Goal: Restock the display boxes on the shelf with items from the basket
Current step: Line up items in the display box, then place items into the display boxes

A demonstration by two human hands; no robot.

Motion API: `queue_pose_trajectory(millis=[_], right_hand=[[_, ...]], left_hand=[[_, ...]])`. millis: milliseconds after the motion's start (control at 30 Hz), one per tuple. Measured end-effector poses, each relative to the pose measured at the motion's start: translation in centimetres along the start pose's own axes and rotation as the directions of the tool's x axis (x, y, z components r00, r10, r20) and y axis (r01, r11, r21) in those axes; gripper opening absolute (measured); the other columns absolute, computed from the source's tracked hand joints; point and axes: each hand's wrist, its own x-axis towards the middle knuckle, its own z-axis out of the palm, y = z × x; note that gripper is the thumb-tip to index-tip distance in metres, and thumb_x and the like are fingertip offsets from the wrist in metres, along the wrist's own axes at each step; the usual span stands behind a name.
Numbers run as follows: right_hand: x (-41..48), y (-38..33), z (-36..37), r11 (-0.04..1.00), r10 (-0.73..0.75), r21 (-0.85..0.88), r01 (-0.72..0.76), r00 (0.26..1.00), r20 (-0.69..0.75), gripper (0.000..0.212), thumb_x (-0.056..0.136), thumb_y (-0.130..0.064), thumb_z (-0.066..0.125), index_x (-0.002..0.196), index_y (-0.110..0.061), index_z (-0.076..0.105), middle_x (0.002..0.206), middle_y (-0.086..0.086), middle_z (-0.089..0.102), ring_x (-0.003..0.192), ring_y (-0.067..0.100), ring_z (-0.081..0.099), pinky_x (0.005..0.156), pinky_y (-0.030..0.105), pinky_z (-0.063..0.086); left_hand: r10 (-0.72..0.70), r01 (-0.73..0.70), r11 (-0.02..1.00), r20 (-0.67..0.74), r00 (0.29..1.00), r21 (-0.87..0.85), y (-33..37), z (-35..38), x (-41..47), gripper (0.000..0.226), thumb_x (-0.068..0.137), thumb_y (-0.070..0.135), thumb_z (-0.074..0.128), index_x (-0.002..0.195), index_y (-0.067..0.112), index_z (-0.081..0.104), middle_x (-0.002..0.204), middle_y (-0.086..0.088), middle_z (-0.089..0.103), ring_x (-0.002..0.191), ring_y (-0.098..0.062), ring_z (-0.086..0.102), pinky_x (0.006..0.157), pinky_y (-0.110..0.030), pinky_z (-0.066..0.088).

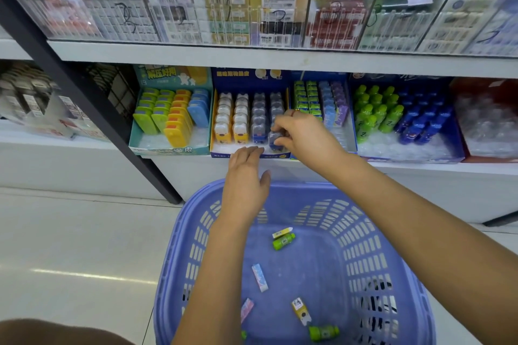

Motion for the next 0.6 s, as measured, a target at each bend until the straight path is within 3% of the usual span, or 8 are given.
queue_pose_trajectory(millis=[133,300,467,533,600], right_hand=[[0.6,-0.3,-0.3,0.998,-0.011,-0.063,0.012,1.000,0.005,0.016,0.084,-0.011,0.065,0.097,-0.002,0.064,0.107,0.013,0.055,0.097,0.029,0.055,0.081,0.039,0.048],[0.3,0.1,-0.3,0.995,0.000,-0.103,-0.004,0.999,-0.036,0.020,0.085,-0.014,0.065,0.101,-0.001,0.066,0.106,0.012,0.057,0.102,0.027,0.051,0.080,0.032,0.040],[0.0,-0.2,-0.2,0.945,-0.105,-0.316,0.089,0.994,-0.034,0.019,0.090,-0.018,0.055,0.099,-0.007,0.067,0.101,0.008,0.058,0.102,0.022,0.045,0.074,0.026,0.030],[-0.2,-0.5,-0.5,0.940,-0.125,-0.321,0.112,0.992,-0.020,0.021,0.091,-0.020,0.055,0.103,-0.007,0.065,0.107,0.008,0.055,0.105,0.022,0.045,0.080,0.029,0.036],[-1.5,-0.8,-0.8,0.970,-0.108,-0.222,0.100,0.994,-0.024,0.026,0.091,-0.021,0.057,0.112,-0.007,0.062,0.115,0.009,0.050,0.100,0.024,0.048,0.081,0.036,0.045]], left_hand=[[0.008,-0.007,1.000,0.014,1.000,-0.023,-0.1,-0.1,0.0,0.050,0.092,0.017,0.057,0.139,0.009,0.044,0.141,-0.005,0.043,0.133,-0.021,0.033,0.109,-0.025,0.024],[0.013,-0.011,0.999,0.056,0.998,-0.044,-0.5,-0.6,-0.1,0.051,0.093,0.017,0.055,0.141,0.010,0.042,0.144,-0.005,0.041,0.136,-0.020,0.030,0.111,-0.025,0.022],[0.027,-0.026,1.000,0.105,0.994,-0.014,-0.5,-1.0,0.0,0.052,0.094,0.017,0.054,0.143,0.010,0.039,0.148,-0.006,0.038,0.139,-0.020,0.027,0.112,-0.026,0.020],[0.049,-0.046,0.997,0.048,0.998,-0.063,-0.1,-1.5,-0.4,0.046,0.094,0.015,0.054,0.139,0.009,0.045,0.145,-0.006,0.044,0.136,-0.020,0.035,0.109,-0.025,0.026],[0.053,-0.069,0.983,-0.098,0.994,-0.169,0.4,-1.5,-1.3,0.034,0.093,0.013,0.053,0.127,0.009,0.056,0.129,-0.005,0.057,0.119,-0.018,0.051,0.099,-0.025,0.038]])
